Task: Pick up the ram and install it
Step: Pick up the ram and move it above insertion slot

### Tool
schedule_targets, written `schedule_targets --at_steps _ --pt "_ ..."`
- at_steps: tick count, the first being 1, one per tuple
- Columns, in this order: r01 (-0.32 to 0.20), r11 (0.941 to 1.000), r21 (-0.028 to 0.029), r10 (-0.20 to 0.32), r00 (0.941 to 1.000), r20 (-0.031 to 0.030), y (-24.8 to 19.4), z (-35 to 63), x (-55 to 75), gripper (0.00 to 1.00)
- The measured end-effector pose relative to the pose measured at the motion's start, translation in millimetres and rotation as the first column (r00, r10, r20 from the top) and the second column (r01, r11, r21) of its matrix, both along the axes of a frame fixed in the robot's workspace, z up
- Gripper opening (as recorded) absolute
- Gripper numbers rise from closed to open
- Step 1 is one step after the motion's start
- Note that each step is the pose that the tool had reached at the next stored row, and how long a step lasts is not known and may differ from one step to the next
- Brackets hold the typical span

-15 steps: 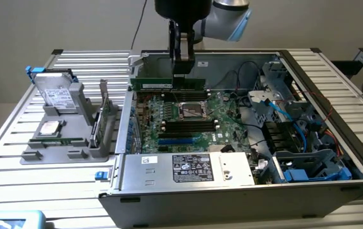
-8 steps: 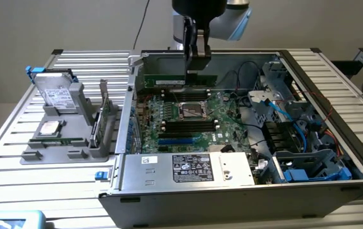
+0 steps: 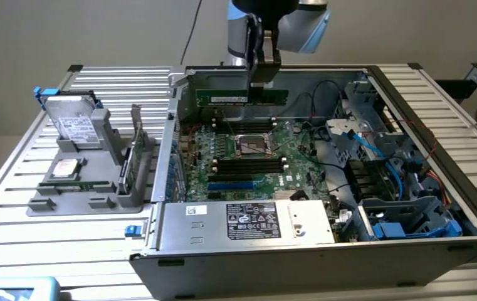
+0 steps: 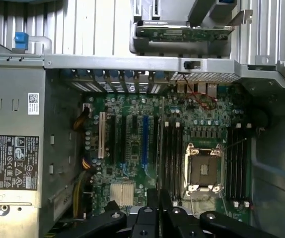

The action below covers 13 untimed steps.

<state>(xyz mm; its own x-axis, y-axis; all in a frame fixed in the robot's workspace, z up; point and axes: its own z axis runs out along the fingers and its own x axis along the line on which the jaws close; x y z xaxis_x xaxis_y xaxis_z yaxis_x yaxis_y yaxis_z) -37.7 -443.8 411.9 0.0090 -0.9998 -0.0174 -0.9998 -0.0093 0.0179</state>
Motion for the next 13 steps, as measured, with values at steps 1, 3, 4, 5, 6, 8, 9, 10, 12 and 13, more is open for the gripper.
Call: schedule_targets --at_steps 1,3,4,5,6,8,9,10,12,13 --pt "0.0 1.0 0.0 0.0 1.0 0.0004 3.2 -0.5 1.9 0.13" --pt "0.0 1.0 -0.0003 0.0 1.0 0.0007 9.6 -1.9 6.7 0.13" --pt "0.0 1.0 -0.0002 0.0 1.0 0.0008 12.6 -3.0 9.3 0.13" --pt "0.0 1.0 -0.0002 0.0 1.0 0.001 15.6 -3.8 11.7 0.13" --pt "0.0 1.0 -0.0004 0.0 1.0 0.0012 19.1 -4.5 13.6 0.13" --pt "0.0 1.0 -0.0009 0.0 1.0 0.0039 26.6 -5.6 15.0 0.13" --pt "0.0 1.0 -0.0011 0.0 1.0 0.0067 29.8 -6.0 15.0 0.13" --pt "0.0 1.0 -0.0013 0.0 1.0 0.0096 32.4 -6.5 15.0 0.13" --pt "0.0 1.0 -0.0013 0.0 0.9999 0.0128 37.2 -7.8 15.1 0.13" --pt "0.0 1.0 -0.0013 0.0 0.9999 0.0132 40.4 -8.7 15.1 0.13"
